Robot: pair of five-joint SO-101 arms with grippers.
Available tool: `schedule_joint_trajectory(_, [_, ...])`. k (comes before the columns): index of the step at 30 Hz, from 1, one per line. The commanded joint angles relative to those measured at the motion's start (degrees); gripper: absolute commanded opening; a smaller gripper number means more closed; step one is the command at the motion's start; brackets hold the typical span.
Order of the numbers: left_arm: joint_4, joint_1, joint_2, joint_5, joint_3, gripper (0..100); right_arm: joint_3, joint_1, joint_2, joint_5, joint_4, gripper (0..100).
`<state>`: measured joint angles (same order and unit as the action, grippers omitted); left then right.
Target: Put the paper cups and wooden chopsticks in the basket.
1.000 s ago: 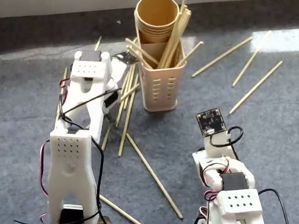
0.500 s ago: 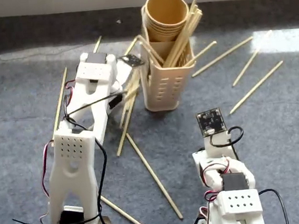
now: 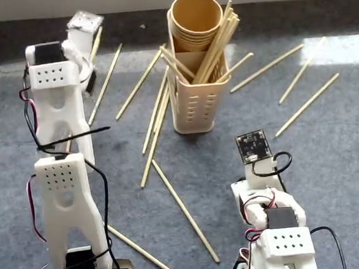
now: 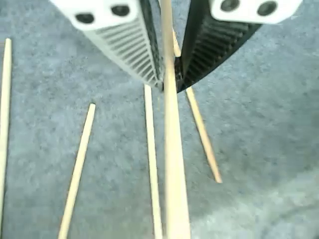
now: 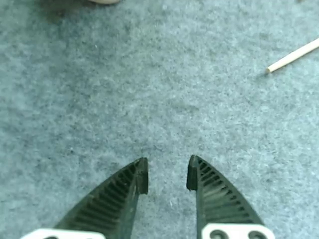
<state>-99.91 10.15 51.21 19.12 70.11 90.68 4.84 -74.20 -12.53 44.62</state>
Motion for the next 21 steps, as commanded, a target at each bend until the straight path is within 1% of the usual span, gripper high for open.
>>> schedule_joint_trajectory(1, [-0.44, -1.45, -8.66, -6.33, 12.44, 0, -0.22, -0.40, -0.66, -0.62, -1.01, 14.3])
schedule_joint_trajectory(3, [-0.35, -4.35, -11.82, -9.58, 18.42, 0, -0.31, -0.40, -0.66, -0.62, -1.01, 14.3])
schedule_joint_trajectory(5, [-0.09, -9.19, -15.34, -11.96, 24.84, 0, -0.40, -0.40, -0.66, -0.53, -1.01, 14.3])
schedule_joint_trajectory(6, [0.09, -12.09, -17.36, -12.57, 26.15, 0, -0.40, -0.40, -0.66, -0.53, -1.01, 14.3])
schedule_joint_trajectory(10, [10.11, -25.36, -26.42, -13.10, 22.81, 0, -0.40, -0.40, -0.66, -0.44, -1.01, 14.3])
schedule_joint_trajectory(13, [19.16, -33.19, -28.62, -13.27, 18.07, 0, -0.40, -0.40, -0.66, -0.44, -1.01, 14.3])
schedule_joint_trajectory(15, [23.74, -36.00, -28.79, -16.62, 14.73, 0, -0.48, -0.40, -0.66, -0.44, -1.01, 14.3])
schedule_joint_trajectory(18, [27.52, -37.23, -28.79, -22.86, 9.19, 0, -0.48, -0.40, -0.66, -0.62, -1.01, 14.3])
schedule_joint_trajectory(21, [28.66, -37.14, -28.79, -24.53, 5.14, 0, -0.48, -0.40, -0.66, -0.70, -1.01, 14.3])
